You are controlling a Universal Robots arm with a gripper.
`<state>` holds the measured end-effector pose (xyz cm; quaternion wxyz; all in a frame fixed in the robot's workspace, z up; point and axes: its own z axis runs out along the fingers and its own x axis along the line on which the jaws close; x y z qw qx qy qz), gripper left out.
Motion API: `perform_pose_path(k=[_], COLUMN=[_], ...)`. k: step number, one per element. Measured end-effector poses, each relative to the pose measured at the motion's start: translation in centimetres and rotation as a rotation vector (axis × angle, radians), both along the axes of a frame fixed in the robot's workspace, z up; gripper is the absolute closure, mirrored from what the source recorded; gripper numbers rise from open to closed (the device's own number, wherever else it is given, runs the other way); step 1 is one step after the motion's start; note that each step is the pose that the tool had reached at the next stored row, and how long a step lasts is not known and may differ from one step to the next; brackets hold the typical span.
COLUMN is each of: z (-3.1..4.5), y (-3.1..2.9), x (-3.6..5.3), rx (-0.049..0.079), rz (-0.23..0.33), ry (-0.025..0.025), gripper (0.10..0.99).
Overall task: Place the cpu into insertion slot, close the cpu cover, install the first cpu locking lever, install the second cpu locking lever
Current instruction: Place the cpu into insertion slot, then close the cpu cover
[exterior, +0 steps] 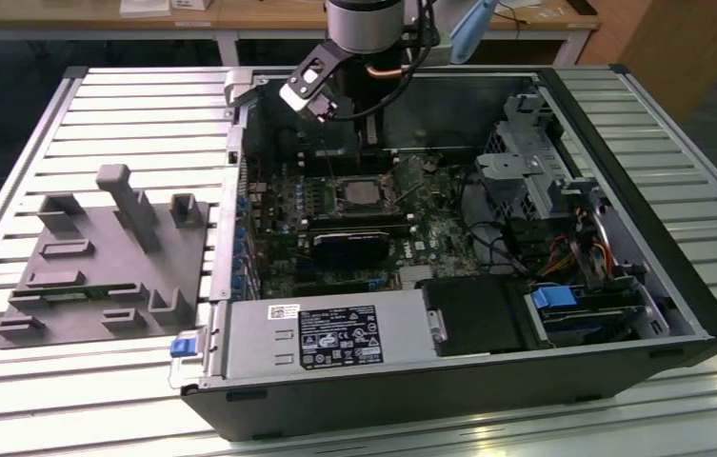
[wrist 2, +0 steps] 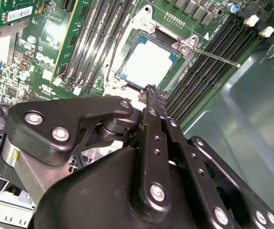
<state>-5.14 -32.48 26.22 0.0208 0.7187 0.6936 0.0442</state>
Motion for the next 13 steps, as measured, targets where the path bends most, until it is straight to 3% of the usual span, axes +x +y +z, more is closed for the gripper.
perform_pose_path(k=[13], z=[0.07], y=[0.0], x=[0.0], rx=[0.0], rz=[0.0], ry=[-0.0001], gripper=[0.98])
